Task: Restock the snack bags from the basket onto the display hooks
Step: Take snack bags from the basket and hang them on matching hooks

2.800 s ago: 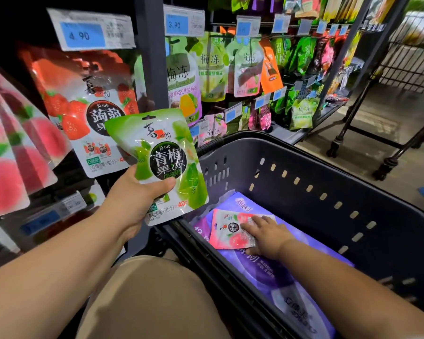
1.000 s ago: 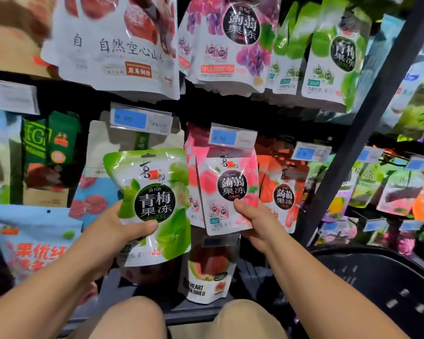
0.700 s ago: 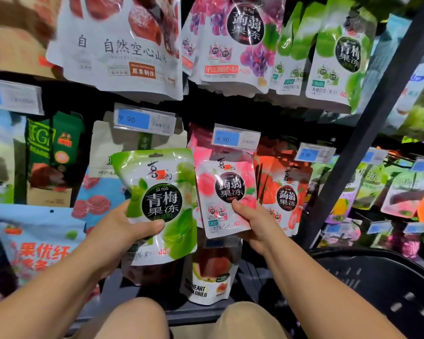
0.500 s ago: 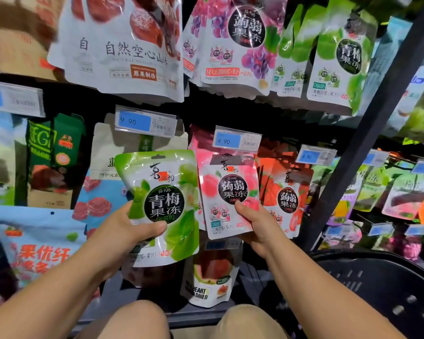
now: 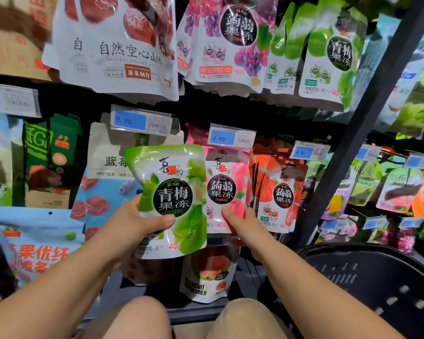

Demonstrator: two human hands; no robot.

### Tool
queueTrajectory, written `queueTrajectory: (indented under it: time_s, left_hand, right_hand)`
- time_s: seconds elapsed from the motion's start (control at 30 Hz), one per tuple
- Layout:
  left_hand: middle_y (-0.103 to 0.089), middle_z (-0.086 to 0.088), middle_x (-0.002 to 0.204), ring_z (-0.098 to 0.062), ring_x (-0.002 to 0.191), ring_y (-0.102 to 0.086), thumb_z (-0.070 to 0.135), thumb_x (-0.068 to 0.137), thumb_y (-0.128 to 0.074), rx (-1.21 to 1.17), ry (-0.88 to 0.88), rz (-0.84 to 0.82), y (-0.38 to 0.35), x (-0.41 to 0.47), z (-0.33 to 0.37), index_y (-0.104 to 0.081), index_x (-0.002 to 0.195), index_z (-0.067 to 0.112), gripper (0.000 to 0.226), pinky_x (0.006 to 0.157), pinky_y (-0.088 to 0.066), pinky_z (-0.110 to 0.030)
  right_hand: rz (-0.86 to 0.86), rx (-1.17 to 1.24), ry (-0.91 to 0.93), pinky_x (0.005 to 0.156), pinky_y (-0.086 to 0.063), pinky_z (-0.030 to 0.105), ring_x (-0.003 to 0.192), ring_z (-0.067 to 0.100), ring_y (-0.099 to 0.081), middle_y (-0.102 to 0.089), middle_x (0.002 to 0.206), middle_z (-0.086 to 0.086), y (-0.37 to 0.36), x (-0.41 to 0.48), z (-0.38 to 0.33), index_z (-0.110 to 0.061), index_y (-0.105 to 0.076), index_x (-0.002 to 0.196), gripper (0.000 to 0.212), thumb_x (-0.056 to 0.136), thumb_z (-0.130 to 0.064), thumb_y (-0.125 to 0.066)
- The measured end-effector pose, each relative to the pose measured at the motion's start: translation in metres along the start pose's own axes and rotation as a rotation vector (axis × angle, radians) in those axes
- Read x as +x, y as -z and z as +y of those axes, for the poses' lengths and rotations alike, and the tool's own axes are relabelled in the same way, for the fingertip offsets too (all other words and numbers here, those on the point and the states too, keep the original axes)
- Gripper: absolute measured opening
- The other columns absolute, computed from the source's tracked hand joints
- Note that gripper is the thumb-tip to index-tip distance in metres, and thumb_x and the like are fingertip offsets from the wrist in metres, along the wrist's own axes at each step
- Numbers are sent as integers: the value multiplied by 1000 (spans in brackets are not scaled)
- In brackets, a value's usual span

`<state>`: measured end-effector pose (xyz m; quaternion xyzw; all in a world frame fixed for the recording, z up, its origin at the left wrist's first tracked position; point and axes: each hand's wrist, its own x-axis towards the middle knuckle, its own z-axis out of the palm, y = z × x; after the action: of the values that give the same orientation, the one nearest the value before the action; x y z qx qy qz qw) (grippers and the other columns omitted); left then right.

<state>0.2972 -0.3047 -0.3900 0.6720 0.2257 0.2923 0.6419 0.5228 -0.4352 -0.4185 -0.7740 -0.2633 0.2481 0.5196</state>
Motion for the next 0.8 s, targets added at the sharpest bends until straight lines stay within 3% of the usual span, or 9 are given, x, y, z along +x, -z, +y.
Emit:
queueTrajectory:
  time_s: [0.17, 0.27, 0.37, 0.47, 0.53, 0.6, 0.67, 0.73, 0.8]
  left_hand:
    - [-76, -4, 99, -19, 82, -64, 41, 39, -83, -30, -27, -48, -11, 2, 5, -68, 106, 21, 72, 70, -48, -29]
    - [-76, -8, 101, -17, 81, -65, 41, 39, -83, -46, -51, -93, -23, 7, 12, -69, 106, 18, 72, 67, -48, -27]
    - [-77, -6, 98, -15, 78, -65, 34, 40, -85, -62, -64, -163, -45, 14, 25, -69, 103, 20, 66, 66, -49, -25]
    - [-77, -2, 88, -12, 73, -68, 12, 58, -86, -62, -78, -251, -73, 22, 41, -69, 100, 19, 47, 62, -51, -20]
    - [-77, -5, 94, -22, 84, -73, 12, 59, -87, -47, -88, -278, -90, 30, 52, -67, 106, 17, 52, 74, -58, -31]
    - [-76, -8, 99, -31, 92, -72, 24, 52, -89, -15, -110, -289, -109, 37, 67, -63, 115, 17, 69, 84, -57, -41]
    - [-76, -7, 96, -23, 79, -71, 17, 60, -90, -27, -138, -290, -128, 44, 82, -61, 113, 20, 60, 69, -56, -30]
    - [-75, -5, 90, -15, 71, -70, 7, 77, -81, -74, -162, -283, -148, 49, 100, -61, 107, 21, 39, 57, -50, -20]
    - [-75, -5, 94, -16, 78, -72, 18, 85, -75, -115, -185, -250, -168, 58, 119, -61, 112, 18, 30, 64, -52, -26]
  right_hand:
    - [252, -127, 172, 79, -46, 32, 101, 22, -60, -60, 113, 7, 10, -11, -10, -21, -43, 115, 64, 79, -72, -54]
    - [267, -51, 361, 72, -44, 17, 84, 9, -57, -58, 93, -6, 21, -33, -28, -17, -54, 105, 35, 95, -51, -53]
    - [-8, 122, 385, 79, -49, 32, 77, 11, -56, -59, 84, -8, 28, -54, -45, -27, -58, 96, 25, 94, -52, -57]
    - [-118, 235, 375, 82, -54, 31, 88, 15, -67, -70, 97, -5, 40, -65, -50, -23, -58, 114, 36, 86, -46, -63]
    - [-86, 246, 385, 92, -55, 34, 106, 13, -69, -71, 116, -6, 52, -71, -52, -29, -56, 124, 36, 90, -35, -67]
    - [-14, 283, 421, 84, -56, 24, 101, 5, -69, -72, 111, -11, 67, -75, -57, -34, -56, 118, 27, 95, -24, -66]
    - [75, 317, 448, 80, -56, 21, 100, 4, -69, -73, 110, -11, 84, -74, -61, -32, -57, 116, 25, 95, -20, -64]
    - [162, 332, 489, 91, -56, 36, 106, 12, -69, -72, 115, -6, 100, -72, -68, -32, -58, 119, 27, 94, -27, -67]
    - [247, 354, 540, 96, -53, 48, 108, 17, -68, -71, 116, -5, 117, -66, -76, -38, -60, 114, 27, 90, -32, -70]
